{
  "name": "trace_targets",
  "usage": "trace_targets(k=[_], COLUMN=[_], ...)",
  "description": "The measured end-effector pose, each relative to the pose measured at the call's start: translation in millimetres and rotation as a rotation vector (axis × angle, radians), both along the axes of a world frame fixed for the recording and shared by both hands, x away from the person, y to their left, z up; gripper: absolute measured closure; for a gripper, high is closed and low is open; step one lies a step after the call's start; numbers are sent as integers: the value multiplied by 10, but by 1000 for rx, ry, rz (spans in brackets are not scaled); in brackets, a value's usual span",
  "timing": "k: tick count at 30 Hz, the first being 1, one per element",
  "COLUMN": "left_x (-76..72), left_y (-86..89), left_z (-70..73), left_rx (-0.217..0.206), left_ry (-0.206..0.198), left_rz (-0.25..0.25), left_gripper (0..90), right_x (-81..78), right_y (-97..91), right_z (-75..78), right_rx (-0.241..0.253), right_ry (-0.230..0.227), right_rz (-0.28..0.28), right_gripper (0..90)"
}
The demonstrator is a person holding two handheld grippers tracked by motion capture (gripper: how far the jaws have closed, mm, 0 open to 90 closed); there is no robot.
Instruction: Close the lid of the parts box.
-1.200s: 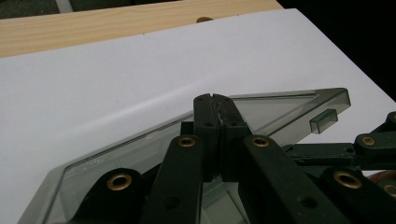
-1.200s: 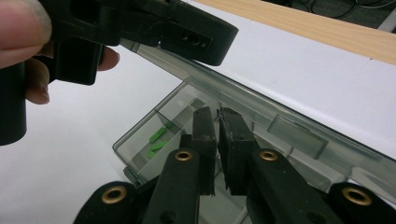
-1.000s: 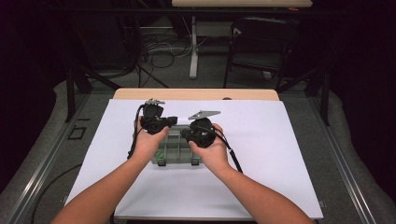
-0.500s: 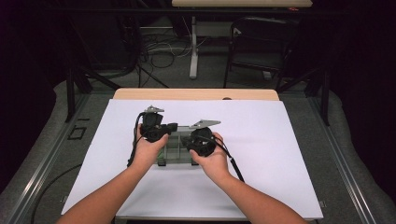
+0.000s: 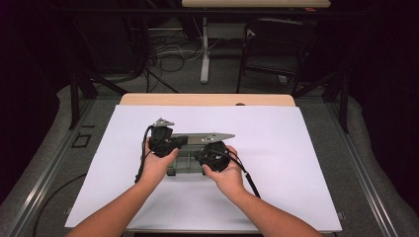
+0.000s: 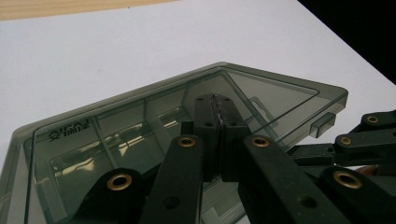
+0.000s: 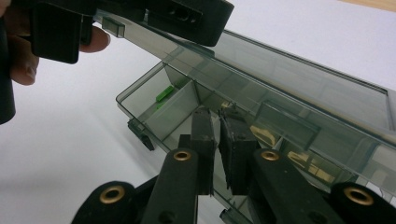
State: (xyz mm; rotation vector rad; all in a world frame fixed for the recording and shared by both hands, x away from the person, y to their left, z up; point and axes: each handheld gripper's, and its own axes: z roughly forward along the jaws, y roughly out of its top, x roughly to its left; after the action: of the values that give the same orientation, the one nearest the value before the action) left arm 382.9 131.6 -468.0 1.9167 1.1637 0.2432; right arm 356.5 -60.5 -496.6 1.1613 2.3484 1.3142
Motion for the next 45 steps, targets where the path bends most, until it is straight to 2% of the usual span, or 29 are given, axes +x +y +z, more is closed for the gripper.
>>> trace_targets(k=[7,10,11,20,29,45], left_x=[-55,-70,-79,-120,-163,-212], left_y=[14,23,27,54,59,104], left_z=[-82,-115,-127,-224,-318,-474], left_rx=[-1,11,6,-10,2,24], left_ry=[3,-1,12,20,28,45], left_rz=[-6,-11,-13,-4,-4,-1], left_gripper=[887,887,887,887,888,888], right_x=[-50,-74,-80,-146,-232,-179], right_y=[5,6,5,-5,-42,-187], right_z=[-60,-90,-98,-132,-111,-161], right_rx=[-7,-14,-15,-9,6,-15], right_ry=[-2,0,5,26,10,8], right_rz=[13,19,24,36,55,5], right_gripper=[840,840,839,835,835,835])
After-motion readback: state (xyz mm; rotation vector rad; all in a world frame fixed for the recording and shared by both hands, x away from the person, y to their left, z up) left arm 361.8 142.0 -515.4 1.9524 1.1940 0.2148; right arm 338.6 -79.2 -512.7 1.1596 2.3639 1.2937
